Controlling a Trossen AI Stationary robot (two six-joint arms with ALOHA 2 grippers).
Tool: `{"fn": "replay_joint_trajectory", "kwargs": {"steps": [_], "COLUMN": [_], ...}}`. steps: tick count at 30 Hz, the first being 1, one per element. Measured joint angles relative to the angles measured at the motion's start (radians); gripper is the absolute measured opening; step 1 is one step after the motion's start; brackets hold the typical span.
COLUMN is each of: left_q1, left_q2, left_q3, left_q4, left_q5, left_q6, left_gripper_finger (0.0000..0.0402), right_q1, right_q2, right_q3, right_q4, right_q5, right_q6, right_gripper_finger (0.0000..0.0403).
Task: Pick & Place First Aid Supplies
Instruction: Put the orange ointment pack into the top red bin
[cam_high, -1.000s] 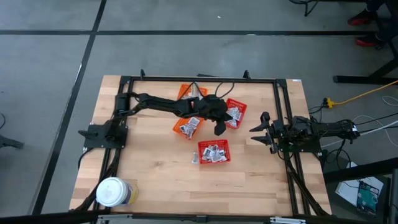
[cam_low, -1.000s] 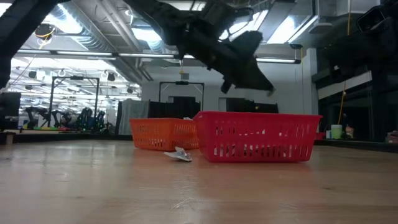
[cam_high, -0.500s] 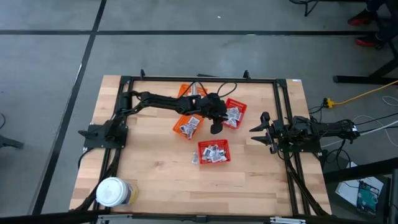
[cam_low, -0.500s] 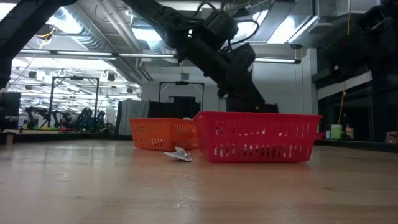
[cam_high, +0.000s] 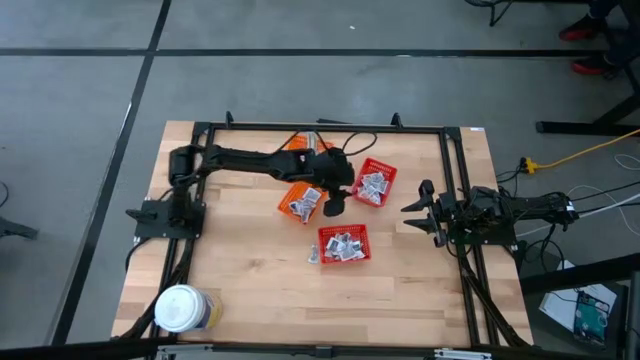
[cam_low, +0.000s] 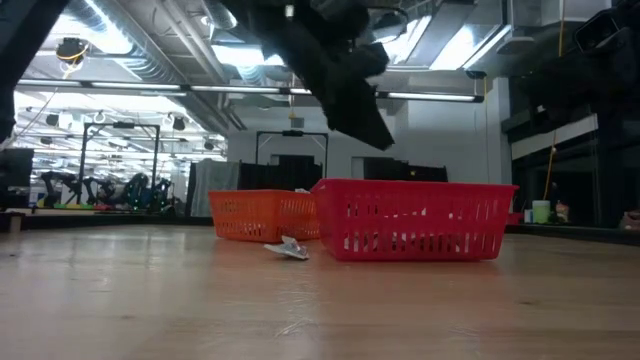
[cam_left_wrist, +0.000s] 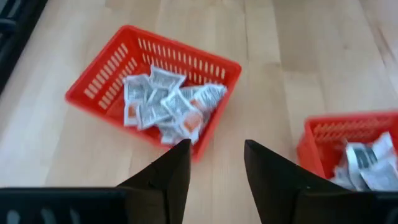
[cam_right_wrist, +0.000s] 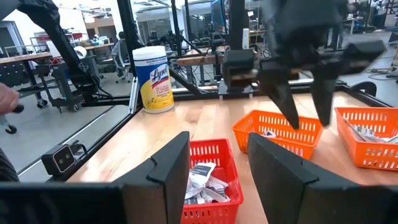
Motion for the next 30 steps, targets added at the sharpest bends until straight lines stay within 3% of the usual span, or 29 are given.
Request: {"fn": "replay_joint_trajectory", "kwargs": {"steps": [4,11,19,24,30], "left_q1": [-0.012,-0.033,-0.158,-0.281,-0.407], "left_q2": [-0.089,-0.325,-0.552,-0.596,-0.567], "left_q3": [-0.073,-0.326,-0.552,-0.597,-0.597], "left_q4": [-0.024,-0.011,-0.046,-0.147,-0.197], "left_q5": [-0.018,-0.105,-0.218,-0.195,-0.198], "left_q6": [0.006,-0.125,-0.287,-0.338,-0.241], "left_gripper_finger": [0.0138,0.0125,0.0113,0.0113,0.0113], "right_q1": [0.0,0.0,0.0,0.0,0.0], "right_q2": [0.0,0.0,0.0,0.0,0.0], "right_q3": [0.0,0.0,0.0,0.0,0.0], "right_q4": [0.0,0.0,0.0,0.0,0.0], "right_q5": [0.0,0.0,0.0,0.0,0.0], "right_q6": [0.0,0.0,0.0,0.0,0.0], "right_gripper_finger": [0.0163,0.0163,0.0163,0.0163,0.0163]}}
